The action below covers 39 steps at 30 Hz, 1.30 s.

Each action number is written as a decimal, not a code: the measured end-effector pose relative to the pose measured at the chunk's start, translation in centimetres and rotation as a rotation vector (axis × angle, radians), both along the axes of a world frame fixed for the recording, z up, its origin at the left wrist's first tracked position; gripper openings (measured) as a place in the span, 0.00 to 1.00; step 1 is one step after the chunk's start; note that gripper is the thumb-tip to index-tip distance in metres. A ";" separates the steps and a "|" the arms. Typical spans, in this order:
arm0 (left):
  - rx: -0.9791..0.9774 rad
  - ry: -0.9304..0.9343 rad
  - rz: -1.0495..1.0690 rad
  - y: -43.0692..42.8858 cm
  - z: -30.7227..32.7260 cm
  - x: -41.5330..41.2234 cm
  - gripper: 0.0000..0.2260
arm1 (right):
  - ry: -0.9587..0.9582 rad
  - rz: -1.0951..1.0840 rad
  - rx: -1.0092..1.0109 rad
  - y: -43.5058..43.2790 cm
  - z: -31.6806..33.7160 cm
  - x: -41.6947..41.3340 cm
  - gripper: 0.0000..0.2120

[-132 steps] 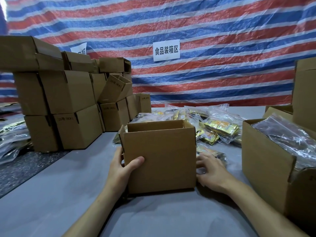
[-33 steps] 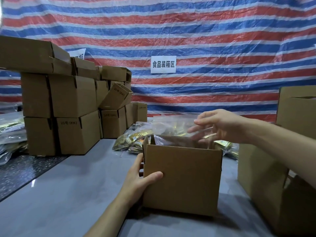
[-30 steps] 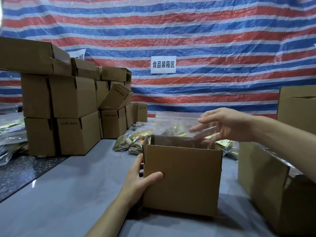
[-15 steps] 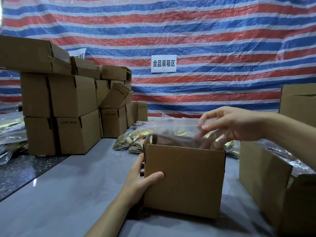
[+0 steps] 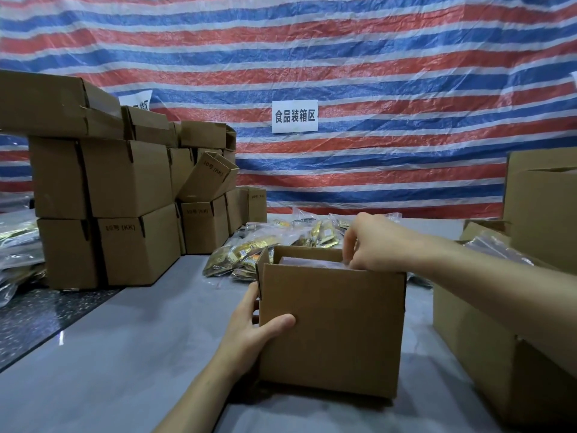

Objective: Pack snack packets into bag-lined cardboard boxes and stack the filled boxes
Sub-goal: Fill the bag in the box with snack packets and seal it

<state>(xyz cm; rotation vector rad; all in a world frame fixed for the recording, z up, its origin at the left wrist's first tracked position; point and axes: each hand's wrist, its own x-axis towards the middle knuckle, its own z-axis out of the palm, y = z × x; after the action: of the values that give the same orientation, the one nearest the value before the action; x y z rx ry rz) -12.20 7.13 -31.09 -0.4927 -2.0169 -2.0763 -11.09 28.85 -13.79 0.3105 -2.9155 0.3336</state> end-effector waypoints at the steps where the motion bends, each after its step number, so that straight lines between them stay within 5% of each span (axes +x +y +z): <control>1: 0.000 -0.003 -0.002 0.0 0.0 0.1 0.44 | 0.040 -0.015 0.049 -0.4 0.0 0.3 0.05; 7: -0.022 0.004 -0.007 0.0 0.2 0.2 0.39 | 0.295 0.011 0.232 -0.7 0.7 1.3 0.05; 10: -0.031 0.014 -0.021 0.0 0.2 0.2 0.35 | 0.051 0.165 -0.034 -1.2 1.1 1.3 0.11; 16: -0.038 0.017 -0.029 -0.1 0.2 0.3 0.36 | -0.611 0.093 -0.079 -1.8 0.8 0.5 0.27; 23: -0.038 0.020 -0.012 -0.1 -0.1 0.2 0.35 | -0.859 0.075 -0.229 -2.8 1.3 -1.5 0.38; 31: -0.012 -0.023 -0.016 -0.1 0.1 0.2 0.48 | -0.726 0.098 -0.169 -2.2 0.8 -0.8 0.38; 36: -0.018 -0.026 -0.002 0.0 0.3 0.4 0.47 | -0.067 0.211 -0.104 -0.5 1.1 0.4 0.31; 39: -0.023 -0.010 0.010 0.0 0.3 0.5 0.44 | -0.051 0.275 0.017 2.3 1.5 1.0 0.32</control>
<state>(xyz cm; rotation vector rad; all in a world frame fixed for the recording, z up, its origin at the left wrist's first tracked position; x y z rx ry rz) -11.66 7.12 -30.81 -0.4765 -2.0470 -2.0561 -10.09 31.16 -12.26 0.7184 -2.9277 0.3610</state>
